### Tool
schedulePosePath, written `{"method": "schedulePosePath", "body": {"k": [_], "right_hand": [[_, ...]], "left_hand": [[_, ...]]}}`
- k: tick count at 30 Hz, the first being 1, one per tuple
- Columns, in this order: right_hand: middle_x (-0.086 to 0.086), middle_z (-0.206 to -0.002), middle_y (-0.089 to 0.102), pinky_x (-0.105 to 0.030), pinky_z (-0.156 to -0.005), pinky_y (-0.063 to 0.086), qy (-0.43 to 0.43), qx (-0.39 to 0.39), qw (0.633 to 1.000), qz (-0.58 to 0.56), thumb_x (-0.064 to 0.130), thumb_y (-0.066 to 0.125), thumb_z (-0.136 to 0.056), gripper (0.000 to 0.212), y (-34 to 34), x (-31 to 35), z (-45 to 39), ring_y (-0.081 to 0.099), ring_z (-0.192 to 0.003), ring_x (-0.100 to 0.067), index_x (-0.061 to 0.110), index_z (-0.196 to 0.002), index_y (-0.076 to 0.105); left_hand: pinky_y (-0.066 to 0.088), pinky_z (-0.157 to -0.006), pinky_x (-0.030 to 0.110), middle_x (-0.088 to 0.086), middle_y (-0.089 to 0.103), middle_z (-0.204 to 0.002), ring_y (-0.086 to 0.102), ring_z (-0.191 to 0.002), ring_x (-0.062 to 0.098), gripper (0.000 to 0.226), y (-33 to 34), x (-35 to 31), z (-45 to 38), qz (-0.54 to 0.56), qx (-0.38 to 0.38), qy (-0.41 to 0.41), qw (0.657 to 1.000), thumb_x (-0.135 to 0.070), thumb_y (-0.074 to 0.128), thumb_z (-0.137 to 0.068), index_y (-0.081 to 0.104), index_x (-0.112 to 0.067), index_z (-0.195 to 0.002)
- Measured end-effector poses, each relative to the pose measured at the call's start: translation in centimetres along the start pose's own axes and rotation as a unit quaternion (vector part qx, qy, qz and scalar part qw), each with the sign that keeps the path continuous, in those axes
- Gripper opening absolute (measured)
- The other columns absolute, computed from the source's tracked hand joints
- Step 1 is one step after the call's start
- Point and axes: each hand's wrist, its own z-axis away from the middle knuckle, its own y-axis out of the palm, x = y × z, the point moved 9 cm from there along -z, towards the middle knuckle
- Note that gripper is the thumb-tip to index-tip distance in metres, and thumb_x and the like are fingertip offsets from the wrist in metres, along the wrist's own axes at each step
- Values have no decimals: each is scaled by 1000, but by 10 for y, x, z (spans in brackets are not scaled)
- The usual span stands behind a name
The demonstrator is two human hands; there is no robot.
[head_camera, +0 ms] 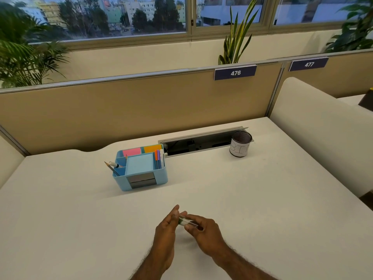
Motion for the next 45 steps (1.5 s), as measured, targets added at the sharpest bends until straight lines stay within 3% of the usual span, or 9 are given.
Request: {"method": "schedulePosePath", "body": {"k": [3,7,15,24,29,35,38,41,45], "right_hand": [[13,-111,72,-22,-93,51,22,8,999,-27,24,66,-88,28,2,2,0,65,-100,-4,34,-114,69],[4,-85,77,-17,-61,46,101,36,988,-109,30,60,-91,16,6,-4,4,60,-73,-8,30,-100,73],[-7,-65,70,-19,-46,36,311,89,841,-433,28,65,-88,24,46,-20,15,48,-45,-8,6,-89,72],[-6,-58,68,-17,-36,31,344,92,801,-481,37,58,-91,36,60,-16,13,41,-33,-8,2,-87,69],[-5,-60,66,-19,-40,31,327,100,832,-436,44,56,-91,40,57,-12,10,43,-40,-9,6,-94,69],[-1,-91,66,-27,-72,45,133,144,978,-66,45,59,-89,35,31,16,-22,54,-80,-12,12,-95,69],[1,-107,70,-33,-86,55,24,131,988,81,38,65,-86,30,29,44,-45,63,-95,-14,17,-107,69],[0,-107,62,-29,-81,52,-8,89,980,180,35,69,-84,28,27,64,-66,59,-95,-15,19,-107,67],[-2,-113,62,-18,-70,48,-61,32,983,171,25,69,-85,33,26,100,-93,57,-93,-13,18,-114,57]], "left_hand": [[36,-113,39,-10,77,-104,60,-119,18,36,0,-4,-1,3,4,4,1000,-37,48,-95,60,-28,-128],[37,-111,40,6,72,-120,61,-120,22,31,5,-8,1,4,26,-9,1000,-37,44,-96,62,-32,-121],[47,-98,35,11,74,-116,65,-113,24,34,-4,-10,-2,69,44,-32,996,-24,46,-98,61,-16,-127],[41,-109,39,9,71,-122,60,-123,24,49,-1,-11,0,99,77,-34,992,-34,54,-84,59,-18,-130],[46,-103,37,6,73,-120,65,-117,22,52,-3,-14,-1,65,71,-29,995,-40,54,-82,59,-21,-131],[31,-117,38,-2,59,-140,49,-134,16,52,-4,-38,-6,-84,89,4,992,-44,50,-89,49,-29,-139],[29,-111,30,-5,49,-149,39,-142,17,58,-1,-54,-12,-146,79,16,986,-50,50,-87,44,-33,-142],[27,-115,40,-6,34,-158,29,-147,21,73,-4,-72,-23,-192,52,19,980,-63,41,-82,30,-37,-149],[30,-115,44,4,27,-161,28,-147,27,68,-44,-108,-46,-327,-110,71,936,-55,37,-93,21,-26,-153]]}}
